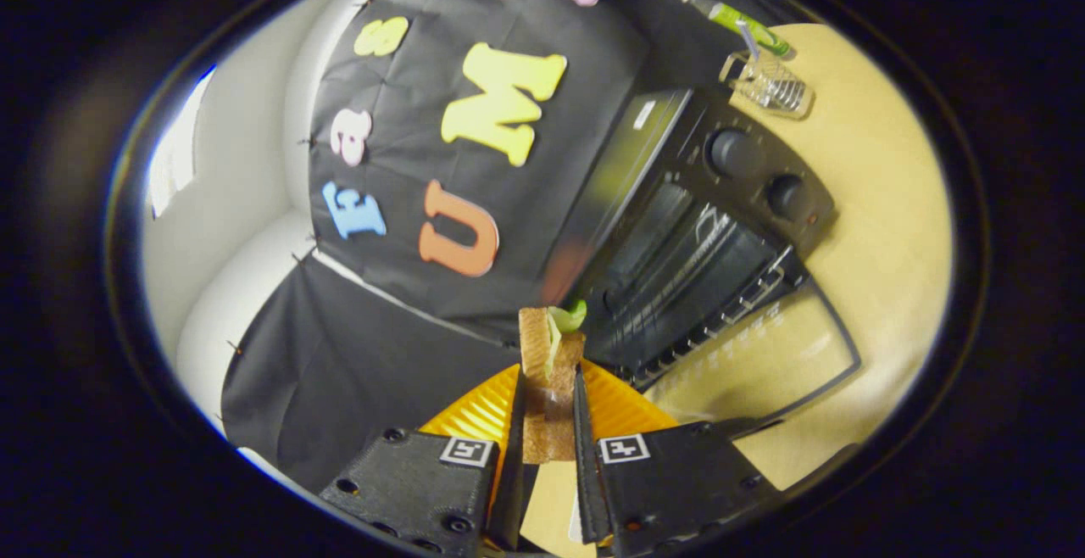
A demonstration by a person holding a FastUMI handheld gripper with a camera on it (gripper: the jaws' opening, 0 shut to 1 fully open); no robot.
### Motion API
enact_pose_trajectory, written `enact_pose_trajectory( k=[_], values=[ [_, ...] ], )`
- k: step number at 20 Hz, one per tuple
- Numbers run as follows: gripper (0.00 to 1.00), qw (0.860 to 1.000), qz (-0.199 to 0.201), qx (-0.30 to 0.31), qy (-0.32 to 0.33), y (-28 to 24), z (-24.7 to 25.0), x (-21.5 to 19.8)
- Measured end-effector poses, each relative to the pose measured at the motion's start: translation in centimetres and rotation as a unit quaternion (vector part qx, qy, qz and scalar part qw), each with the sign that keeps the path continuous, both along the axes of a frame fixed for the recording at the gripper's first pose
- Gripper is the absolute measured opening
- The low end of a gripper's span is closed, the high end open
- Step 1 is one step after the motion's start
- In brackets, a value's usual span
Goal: Open the toaster oven, put the food inside, and close the toaster oven door.
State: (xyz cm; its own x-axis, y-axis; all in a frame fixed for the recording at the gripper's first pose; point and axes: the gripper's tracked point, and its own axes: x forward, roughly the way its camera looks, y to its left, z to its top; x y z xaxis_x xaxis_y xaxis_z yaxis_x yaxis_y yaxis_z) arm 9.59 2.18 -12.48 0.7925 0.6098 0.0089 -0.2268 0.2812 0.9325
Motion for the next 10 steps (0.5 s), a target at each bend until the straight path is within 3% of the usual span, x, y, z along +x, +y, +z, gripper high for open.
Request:
enact_pose_trajectory(
  k=[3, 10],
  values=[
    [0.32, 1.0, -0.024, -0.011, 0.014, -0.9, -1.7, 1.3],
    [0.32, 0.993, -0.057, 0.063, 0.082, -0.1, -5.1, 3.9]
  ],
)
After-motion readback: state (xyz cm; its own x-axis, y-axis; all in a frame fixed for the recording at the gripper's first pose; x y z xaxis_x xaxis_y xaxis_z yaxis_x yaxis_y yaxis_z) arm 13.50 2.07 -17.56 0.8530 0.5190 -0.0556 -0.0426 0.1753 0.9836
